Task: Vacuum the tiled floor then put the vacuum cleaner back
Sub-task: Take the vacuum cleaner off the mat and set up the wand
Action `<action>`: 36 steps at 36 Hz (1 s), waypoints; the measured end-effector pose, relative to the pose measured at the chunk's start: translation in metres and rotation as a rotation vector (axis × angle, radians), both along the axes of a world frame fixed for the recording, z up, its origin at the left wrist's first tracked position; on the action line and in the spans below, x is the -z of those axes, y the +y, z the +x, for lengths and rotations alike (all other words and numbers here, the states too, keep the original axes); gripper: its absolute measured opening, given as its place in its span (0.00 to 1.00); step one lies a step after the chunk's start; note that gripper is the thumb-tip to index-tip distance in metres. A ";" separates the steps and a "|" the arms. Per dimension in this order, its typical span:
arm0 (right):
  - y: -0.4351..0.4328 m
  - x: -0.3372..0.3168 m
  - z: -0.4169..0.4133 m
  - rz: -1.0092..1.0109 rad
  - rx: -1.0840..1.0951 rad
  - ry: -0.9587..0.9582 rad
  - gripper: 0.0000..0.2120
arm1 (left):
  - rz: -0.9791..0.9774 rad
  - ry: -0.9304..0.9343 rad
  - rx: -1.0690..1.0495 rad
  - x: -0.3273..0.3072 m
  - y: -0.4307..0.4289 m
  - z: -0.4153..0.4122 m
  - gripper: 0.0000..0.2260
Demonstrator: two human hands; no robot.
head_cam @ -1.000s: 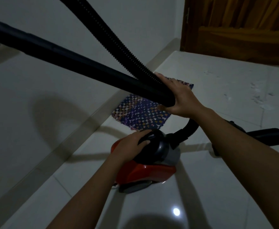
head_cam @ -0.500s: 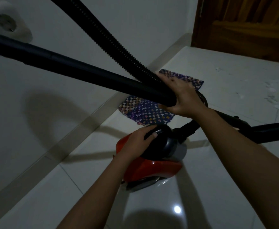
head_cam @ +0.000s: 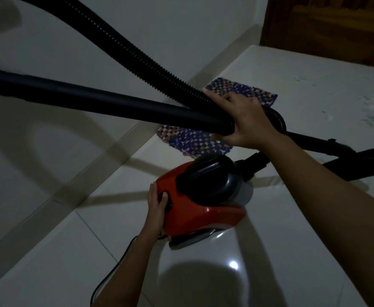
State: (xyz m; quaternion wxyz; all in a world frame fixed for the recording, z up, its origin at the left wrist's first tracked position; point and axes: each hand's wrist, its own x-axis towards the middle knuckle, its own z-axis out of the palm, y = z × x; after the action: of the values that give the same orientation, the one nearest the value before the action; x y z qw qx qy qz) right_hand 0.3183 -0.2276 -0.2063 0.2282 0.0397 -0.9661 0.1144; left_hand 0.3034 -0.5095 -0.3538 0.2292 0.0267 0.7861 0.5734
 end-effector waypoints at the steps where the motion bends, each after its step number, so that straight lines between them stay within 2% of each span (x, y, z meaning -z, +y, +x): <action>1: -0.001 0.001 0.000 0.009 -0.003 -0.001 0.41 | 0.043 -0.039 -0.026 -0.001 0.000 0.001 0.27; 6: -0.007 0.005 -0.001 0.046 -0.005 0.003 0.41 | 0.218 -0.188 -0.113 0.004 -0.003 0.002 0.31; 11: -0.013 0.006 -0.002 0.047 -0.011 0.004 0.42 | 0.216 -0.136 -0.140 0.008 0.001 0.003 0.30; 17: -0.016 0.006 -0.001 0.042 -0.006 0.021 0.42 | 0.168 -0.059 -0.100 0.018 -0.001 -0.001 0.34; 20: -0.020 -0.001 -0.001 0.002 -0.015 0.012 0.43 | 0.152 -0.047 -0.089 0.010 0.001 -0.001 0.30; 24: -0.026 -0.008 0.003 -0.072 -0.043 0.014 0.43 | 0.142 -0.038 -0.063 -0.020 0.005 0.001 0.18; 28: -0.022 -0.013 0.006 -0.144 -0.043 0.022 0.43 | 0.088 -0.009 -0.090 -0.045 0.007 0.004 0.22; 31: -0.016 -0.014 0.003 -0.186 -0.024 0.032 0.43 | 0.073 0.142 -0.218 -0.082 0.012 0.012 0.25; 33: -0.012 -0.014 0.001 -0.194 -0.012 0.048 0.42 | 0.124 0.351 -0.232 -0.114 0.015 0.024 0.23; 36: -0.008 -0.013 0.000 -0.213 -0.001 0.064 0.41 | 0.136 0.723 -0.147 -0.159 0.018 0.036 0.20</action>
State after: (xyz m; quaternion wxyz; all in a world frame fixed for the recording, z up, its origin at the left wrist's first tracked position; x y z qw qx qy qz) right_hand 0.3188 -0.2359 -0.1934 0.2617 0.0192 -0.9407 0.2150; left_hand 0.3395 -0.4918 -0.1948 -0.1072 0.1863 0.7763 0.5926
